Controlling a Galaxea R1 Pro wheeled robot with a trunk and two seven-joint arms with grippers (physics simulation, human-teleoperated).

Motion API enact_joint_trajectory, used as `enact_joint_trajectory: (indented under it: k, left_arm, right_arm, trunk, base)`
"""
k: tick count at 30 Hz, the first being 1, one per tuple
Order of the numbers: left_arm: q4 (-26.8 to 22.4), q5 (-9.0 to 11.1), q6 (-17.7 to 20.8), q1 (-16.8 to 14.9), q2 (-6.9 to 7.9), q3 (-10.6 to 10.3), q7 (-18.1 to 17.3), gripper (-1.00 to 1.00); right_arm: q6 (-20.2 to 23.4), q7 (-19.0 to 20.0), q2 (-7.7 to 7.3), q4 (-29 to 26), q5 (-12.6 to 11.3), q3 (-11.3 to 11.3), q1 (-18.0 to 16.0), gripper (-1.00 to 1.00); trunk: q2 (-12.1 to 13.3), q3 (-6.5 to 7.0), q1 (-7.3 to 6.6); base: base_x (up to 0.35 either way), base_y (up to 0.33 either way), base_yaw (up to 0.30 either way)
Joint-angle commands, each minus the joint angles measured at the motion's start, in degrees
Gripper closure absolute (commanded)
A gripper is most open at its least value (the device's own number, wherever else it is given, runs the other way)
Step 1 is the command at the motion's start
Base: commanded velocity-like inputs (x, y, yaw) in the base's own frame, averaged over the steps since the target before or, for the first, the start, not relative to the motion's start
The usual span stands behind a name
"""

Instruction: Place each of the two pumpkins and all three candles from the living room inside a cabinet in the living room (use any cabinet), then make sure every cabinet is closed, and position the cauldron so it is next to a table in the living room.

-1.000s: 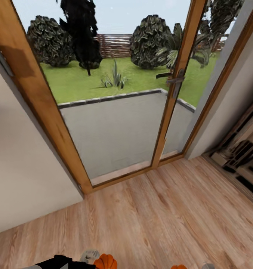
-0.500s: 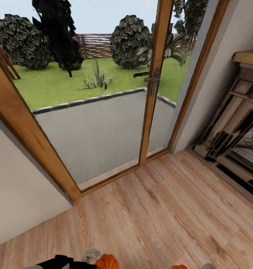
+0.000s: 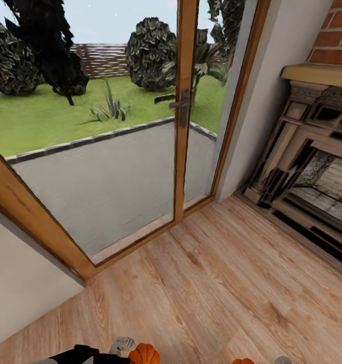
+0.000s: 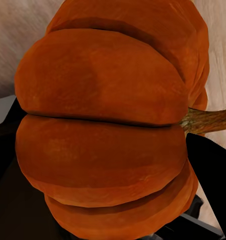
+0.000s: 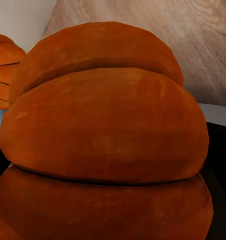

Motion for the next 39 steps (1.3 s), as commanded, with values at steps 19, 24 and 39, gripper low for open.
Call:
enact_joint_trajectory:
  k: [19, 24, 39]
  left_arm:
    - [0.12, -0.08, -0.03, 0.0, 0.0, 0.0, 0.07, 1.0]
    - [0.16, -0.08, -0.03, 0.0, 0.04, 0.0, 0.07, 1.0]
    - [0.39, -0.17, -0.03, 0.0, 0.63, 0.09, 0.14, 1.0]
  right_arm:
    - [0.23, -1.65, 0.04, 0.21, -0.05, -0.03, -0.01, 1.0]
    - [0.2, -1.77, -0.09, 0.69, -0.21, -0.1, -0.01, 1.0]
    - [-0.36, -1.8, 0.27, 0.91, -0.19, -0.21, -0.01, 1.0]
  trunk:
    - [0.0, -1.05, 0.0]
    - [0.0, -0.68, 0.0]
    - [0.0, 0.53, 0.0]
  base:
    - [0.0, 0.0, -0.168]
    - [0.0, 0.0, -0.203]
    - [0.0, 0.0, -0.184]
